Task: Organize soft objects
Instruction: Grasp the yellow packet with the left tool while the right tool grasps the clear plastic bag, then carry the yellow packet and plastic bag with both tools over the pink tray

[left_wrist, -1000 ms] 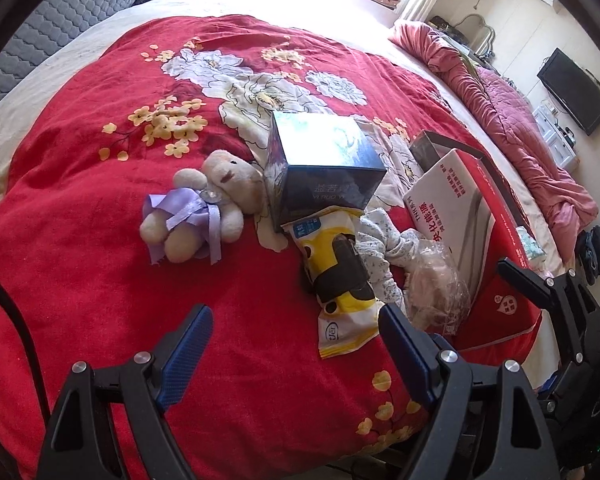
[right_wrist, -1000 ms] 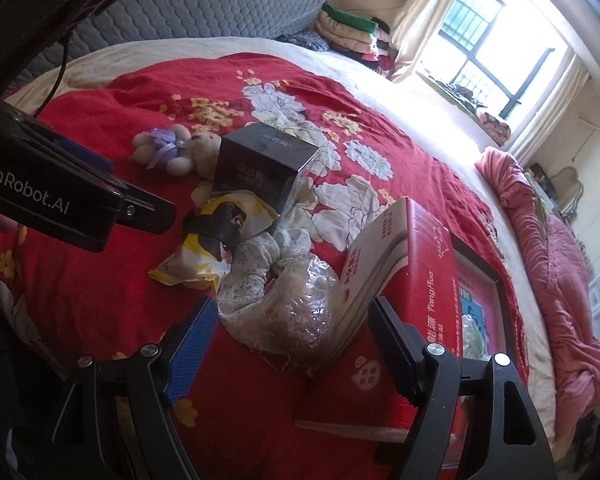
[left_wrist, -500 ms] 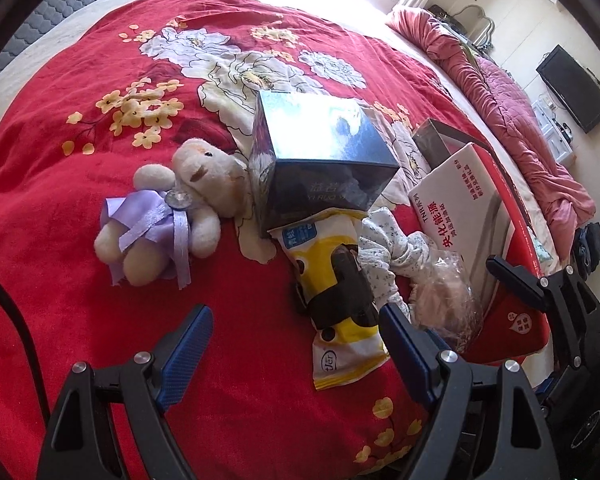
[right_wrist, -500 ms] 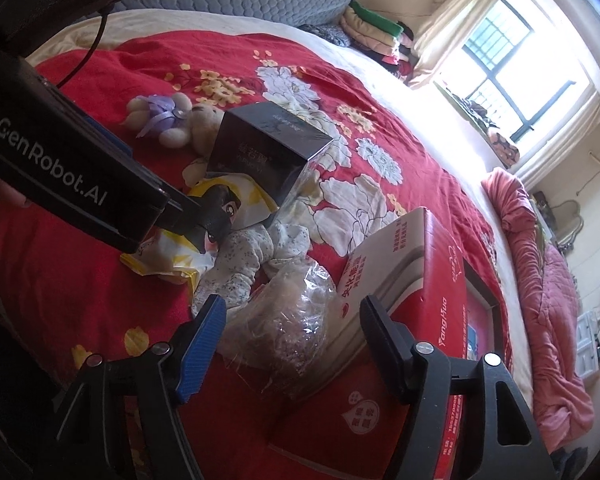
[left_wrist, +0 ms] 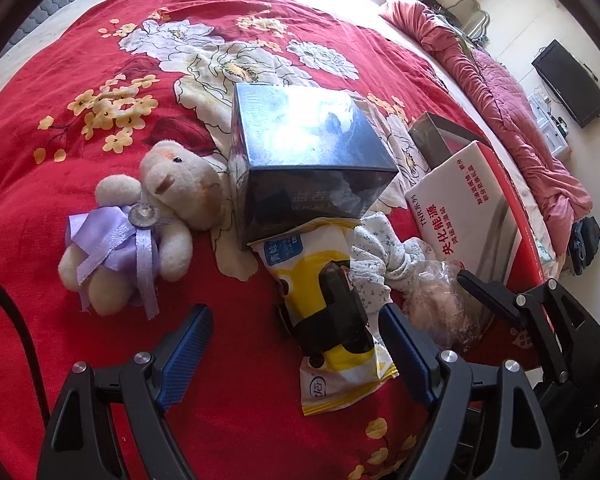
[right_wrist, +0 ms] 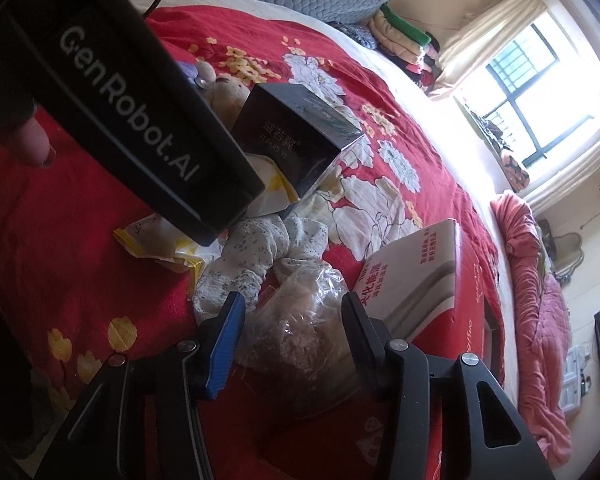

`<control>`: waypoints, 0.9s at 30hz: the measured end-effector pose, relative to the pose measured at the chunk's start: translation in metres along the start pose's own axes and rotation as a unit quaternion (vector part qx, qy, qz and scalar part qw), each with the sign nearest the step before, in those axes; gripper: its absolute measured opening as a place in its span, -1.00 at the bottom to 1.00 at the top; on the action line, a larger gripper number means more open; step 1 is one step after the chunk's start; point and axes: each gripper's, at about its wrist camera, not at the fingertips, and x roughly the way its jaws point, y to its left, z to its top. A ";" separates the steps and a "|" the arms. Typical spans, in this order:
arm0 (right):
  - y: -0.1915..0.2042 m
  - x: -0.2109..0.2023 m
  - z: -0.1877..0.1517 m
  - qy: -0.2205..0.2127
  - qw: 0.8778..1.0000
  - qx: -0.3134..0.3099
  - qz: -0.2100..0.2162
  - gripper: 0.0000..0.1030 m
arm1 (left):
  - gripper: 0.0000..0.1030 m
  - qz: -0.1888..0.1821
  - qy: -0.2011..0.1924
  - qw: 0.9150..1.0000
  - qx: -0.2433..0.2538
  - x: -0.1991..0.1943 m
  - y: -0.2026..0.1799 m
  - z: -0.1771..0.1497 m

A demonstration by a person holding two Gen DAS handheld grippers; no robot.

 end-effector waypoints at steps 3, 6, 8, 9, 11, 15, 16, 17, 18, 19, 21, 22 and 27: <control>-0.013 -0.007 -0.001 -0.013 0.999 0.038 0.020 -0.08 | 0.60 -0.007 0.003 1.000 -0.002 0.003 -0.003 0.001; -0.029 -0.017 -0.002 -0.033 0.994 0.090 0.051 -0.09 | 0.44 -0.015 0.005 1.000 -0.006 0.007 -0.007 0.003; -0.038 -0.024 -0.003 -0.047 0.989 0.120 0.067 -0.09 | 0.33 -0.013 0.008 1.000 -0.015 0.010 -0.008 0.002; -0.043 -0.026 -0.004 -0.054 0.986 0.137 0.076 -0.09 | 0.27 -0.011 0.010 1.000 -0.021 0.012 -0.009 0.001; -0.053 -0.029 -0.007 -0.066 0.979 0.167 0.097 -0.09 | 0.11 -0.015 0.011 1.000 -0.023 0.015 -0.011 0.000; -0.064 -0.036 -0.008 -0.080 0.969 0.206 0.113 -0.09 | -0.16 -0.019 0.010 1.000 -0.022 0.020 -0.012 0.000; -0.066 -0.037 -0.008 -0.083 0.966 0.214 0.117 -0.09 | -0.17 -0.021 0.008 1.000 -0.022 0.020 -0.011 0.000; -0.067 -0.040 -0.010 -0.088 0.964 0.222 0.120 -0.10 | -0.19 -0.022 0.005 1.000 -0.021 0.020 -0.011 -0.001; -0.069 -0.041 -0.010 -0.092 0.961 0.230 0.123 -0.10 | -0.20 -0.023 0.001 1.000 -0.021 0.018 -0.011 -0.002; -0.071 -0.045 -0.011 -0.097 0.958 0.237 0.126 -0.10 | -0.20 -0.024 -0.005 0.999 -0.024 0.016 -0.011 -0.003; -0.073 -0.050 -0.014 -0.106 0.955 0.246 0.128 -0.10 | -0.20 -0.027 -0.018 0.999 -0.024 0.008 -0.011 -0.005; -0.076 -0.053 -0.017 -0.111 0.954 0.249 0.128 -0.11 | -0.20 -0.028 -0.022 0.999 -0.022 0.003 -0.012 -0.006; -0.085 -0.065 -0.019 -0.134 0.947 0.264 0.126 -0.11 | -0.20 -0.029 -0.046 0.998 -0.022 -0.022 -0.018 -0.009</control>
